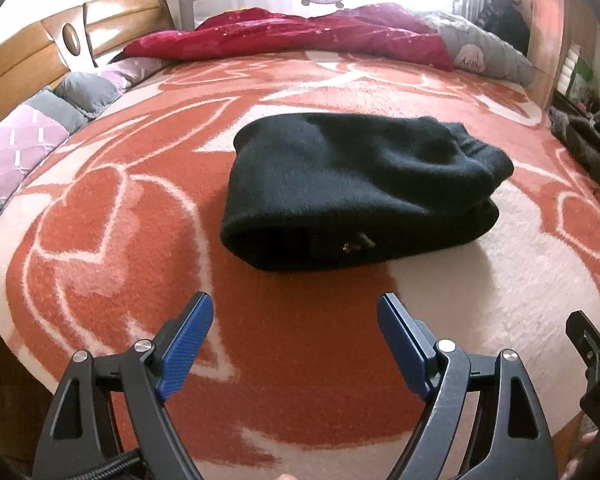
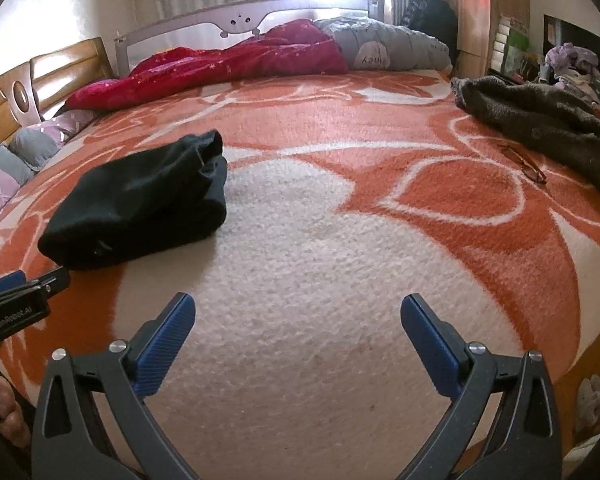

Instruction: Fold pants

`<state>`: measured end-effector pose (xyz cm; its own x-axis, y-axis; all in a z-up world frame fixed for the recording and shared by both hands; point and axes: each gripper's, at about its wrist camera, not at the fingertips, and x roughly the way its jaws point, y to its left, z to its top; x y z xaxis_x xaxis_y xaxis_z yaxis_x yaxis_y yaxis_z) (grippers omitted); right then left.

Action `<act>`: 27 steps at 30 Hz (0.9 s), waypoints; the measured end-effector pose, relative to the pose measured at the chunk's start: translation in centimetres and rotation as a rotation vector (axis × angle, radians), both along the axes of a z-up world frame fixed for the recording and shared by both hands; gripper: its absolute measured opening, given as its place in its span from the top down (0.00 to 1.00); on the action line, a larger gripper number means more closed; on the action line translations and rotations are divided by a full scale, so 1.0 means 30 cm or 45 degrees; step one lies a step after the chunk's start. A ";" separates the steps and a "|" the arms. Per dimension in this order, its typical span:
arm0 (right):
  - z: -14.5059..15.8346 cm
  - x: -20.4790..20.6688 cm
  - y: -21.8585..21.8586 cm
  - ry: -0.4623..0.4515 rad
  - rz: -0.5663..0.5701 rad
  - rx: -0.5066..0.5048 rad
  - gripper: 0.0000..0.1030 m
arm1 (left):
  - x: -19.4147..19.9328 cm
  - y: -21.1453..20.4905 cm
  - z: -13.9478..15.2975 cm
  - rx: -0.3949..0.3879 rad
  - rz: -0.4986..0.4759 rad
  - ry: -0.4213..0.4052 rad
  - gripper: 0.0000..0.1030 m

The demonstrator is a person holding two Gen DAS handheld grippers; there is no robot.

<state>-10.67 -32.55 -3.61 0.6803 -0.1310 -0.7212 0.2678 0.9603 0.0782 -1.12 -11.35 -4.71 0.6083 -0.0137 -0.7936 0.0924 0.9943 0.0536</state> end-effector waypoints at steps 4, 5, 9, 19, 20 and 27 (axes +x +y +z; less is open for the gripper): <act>-0.019 0.008 0.005 0.029 0.009 0.024 0.00 | -0.017 -0.011 -0.004 0.000 -0.009 0.004 0.18; -0.019 0.007 0.006 0.026 0.009 0.025 0.00 | -0.024 -0.016 -0.002 0.002 -0.016 -0.002 0.18; -0.011 0.006 0.004 0.016 0.009 0.021 0.00 | -0.039 -0.038 0.007 0.019 -0.044 -0.025 0.18; 0.001 0.018 0.004 0.017 0.015 0.010 0.00 | -0.037 -0.044 0.019 -0.003 -0.054 -0.014 0.18; 0.003 0.018 0.004 0.015 0.014 0.008 0.00 | -0.035 -0.043 0.021 -0.006 -0.051 -0.012 0.18; 0.002 0.023 -0.003 0.025 0.018 0.000 0.00 | -0.012 -0.049 0.032 -0.048 -0.071 0.009 0.18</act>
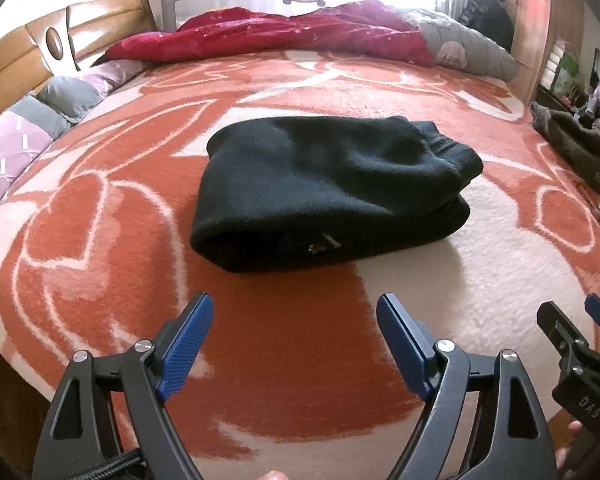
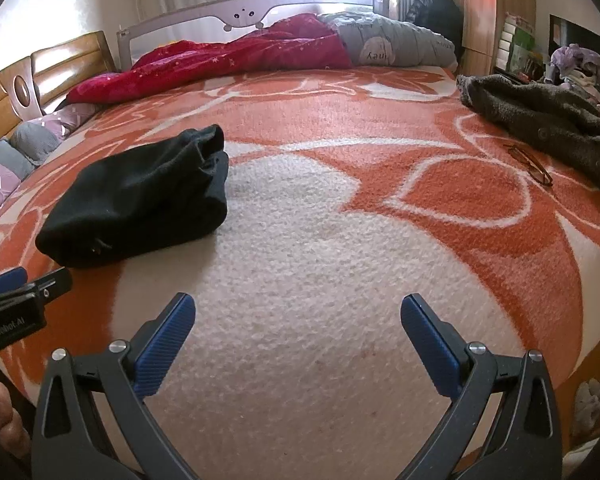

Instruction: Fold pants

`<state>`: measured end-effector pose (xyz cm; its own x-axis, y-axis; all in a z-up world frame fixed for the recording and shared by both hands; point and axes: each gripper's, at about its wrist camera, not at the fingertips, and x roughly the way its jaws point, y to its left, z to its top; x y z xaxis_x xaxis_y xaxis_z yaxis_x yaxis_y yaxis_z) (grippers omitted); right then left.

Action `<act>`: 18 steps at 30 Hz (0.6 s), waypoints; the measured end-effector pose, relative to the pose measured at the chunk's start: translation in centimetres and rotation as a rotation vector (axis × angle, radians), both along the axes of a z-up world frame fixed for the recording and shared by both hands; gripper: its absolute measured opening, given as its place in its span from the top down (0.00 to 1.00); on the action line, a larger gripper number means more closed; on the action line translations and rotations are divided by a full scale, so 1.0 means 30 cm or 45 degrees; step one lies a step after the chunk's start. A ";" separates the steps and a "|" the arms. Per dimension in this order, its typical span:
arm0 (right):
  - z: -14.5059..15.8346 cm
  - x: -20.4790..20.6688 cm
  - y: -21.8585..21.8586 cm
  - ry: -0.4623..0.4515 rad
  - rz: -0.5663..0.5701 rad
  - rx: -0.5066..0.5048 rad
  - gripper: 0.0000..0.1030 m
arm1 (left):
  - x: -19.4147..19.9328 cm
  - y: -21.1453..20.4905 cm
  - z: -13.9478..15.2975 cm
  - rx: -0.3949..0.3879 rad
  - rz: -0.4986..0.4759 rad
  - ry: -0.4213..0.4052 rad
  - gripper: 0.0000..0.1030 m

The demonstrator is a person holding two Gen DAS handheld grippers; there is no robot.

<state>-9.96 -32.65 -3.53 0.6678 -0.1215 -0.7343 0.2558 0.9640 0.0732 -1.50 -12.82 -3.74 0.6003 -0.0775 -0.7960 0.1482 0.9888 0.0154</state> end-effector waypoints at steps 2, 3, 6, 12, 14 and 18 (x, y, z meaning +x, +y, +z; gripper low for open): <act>0.001 -0.003 0.001 0.001 -0.003 0.002 0.00 | -0.004 -0.004 0.010 -0.003 -0.011 -0.020 0.18; 0.001 -0.003 -0.002 0.002 -0.004 0.004 0.00 | -0.006 -0.006 0.015 -0.005 -0.015 -0.030 0.18; 0.012 -0.006 -0.005 -0.003 -0.008 0.002 0.00 | -0.016 -0.013 0.032 -0.025 -0.044 -0.052 0.18; 0.022 -0.007 -0.012 -0.013 -0.007 -0.022 0.00 | -0.018 -0.024 0.041 -0.054 -0.080 -0.046 0.18; 0.022 -0.008 -0.011 -0.013 -0.007 -0.019 0.00 | -0.020 -0.023 0.041 -0.062 -0.080 -0.041 0.18; 0.018 -0.010 -0.008 -0.006 -0.004 -0.020 0.00 | -0.021 -0.023 0.042 -0.069 -0.087 -0.040 0.18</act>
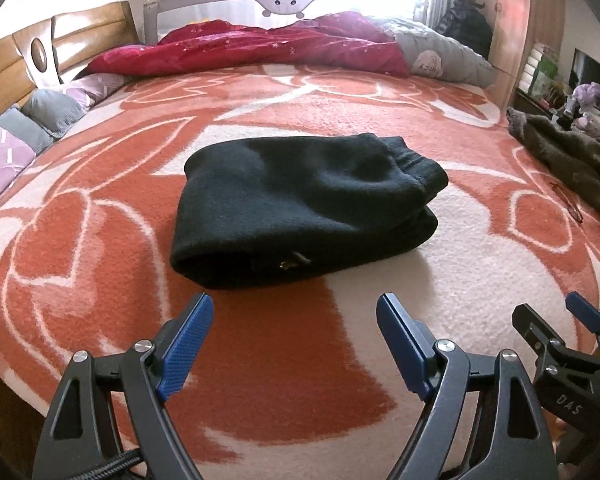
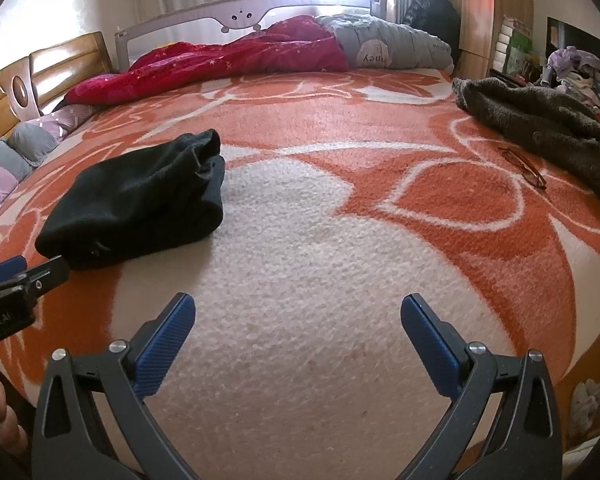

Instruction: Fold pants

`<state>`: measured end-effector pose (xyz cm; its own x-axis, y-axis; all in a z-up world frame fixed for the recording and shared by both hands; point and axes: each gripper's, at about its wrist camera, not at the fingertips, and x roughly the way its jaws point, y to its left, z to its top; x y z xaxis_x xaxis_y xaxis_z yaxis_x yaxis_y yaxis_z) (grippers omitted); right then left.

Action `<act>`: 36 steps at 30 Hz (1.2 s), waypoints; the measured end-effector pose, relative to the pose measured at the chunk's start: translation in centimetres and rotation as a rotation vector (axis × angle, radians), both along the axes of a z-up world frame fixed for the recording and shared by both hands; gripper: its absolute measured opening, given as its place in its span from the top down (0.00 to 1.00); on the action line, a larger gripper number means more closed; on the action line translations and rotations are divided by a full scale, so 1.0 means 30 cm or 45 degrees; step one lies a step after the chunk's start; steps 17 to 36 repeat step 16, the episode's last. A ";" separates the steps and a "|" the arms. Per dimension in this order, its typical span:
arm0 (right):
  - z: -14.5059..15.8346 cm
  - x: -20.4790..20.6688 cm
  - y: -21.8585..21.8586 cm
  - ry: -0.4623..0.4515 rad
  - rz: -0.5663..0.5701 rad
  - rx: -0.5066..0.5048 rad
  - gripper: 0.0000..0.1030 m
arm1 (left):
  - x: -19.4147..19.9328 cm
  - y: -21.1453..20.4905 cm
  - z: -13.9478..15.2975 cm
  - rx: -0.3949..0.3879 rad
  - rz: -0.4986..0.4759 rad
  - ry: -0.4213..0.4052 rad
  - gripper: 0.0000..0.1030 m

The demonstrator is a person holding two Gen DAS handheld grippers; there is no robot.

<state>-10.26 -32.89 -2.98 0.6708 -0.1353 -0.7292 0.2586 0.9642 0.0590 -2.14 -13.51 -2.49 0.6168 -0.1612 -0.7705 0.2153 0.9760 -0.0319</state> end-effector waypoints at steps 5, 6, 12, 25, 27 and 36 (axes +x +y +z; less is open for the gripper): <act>-0.004 -0.001 -0.002 0.005 0.001 0.000 0.00 | -0.002 0.002 0.001 -0.004 -0.002 0.005 0.18; -0.005 -0.001 -0.002 0.006 0.001 0.000 0.00 | -0.002 0.003 0.002 -0.011 -0.004 0.005 0.18; -0.011 -0.003 -0.002 0.014 -0.001 -0.005 0.00 | -0.014 0.011 0.019 -0.034 -0.006 -0.051 0.18; -0.017 0.003 -0.013 0.023 -0.009 -0.004 0.00 | -0.022 0.016 0.024 -0.018 0.009 -0.059 0.16; -0.017 0.003 -0.013 0.023 -0.009 -0.004 0.00 | -0.022 0.016 0.024 -0.018 0.009 -0.059 0.16; -0.017 0.003 -0.013 0.023 -0.009 -0.004 0.00 | -0.022 0.016 0.024 -0.018 0.009 -0.059 0.16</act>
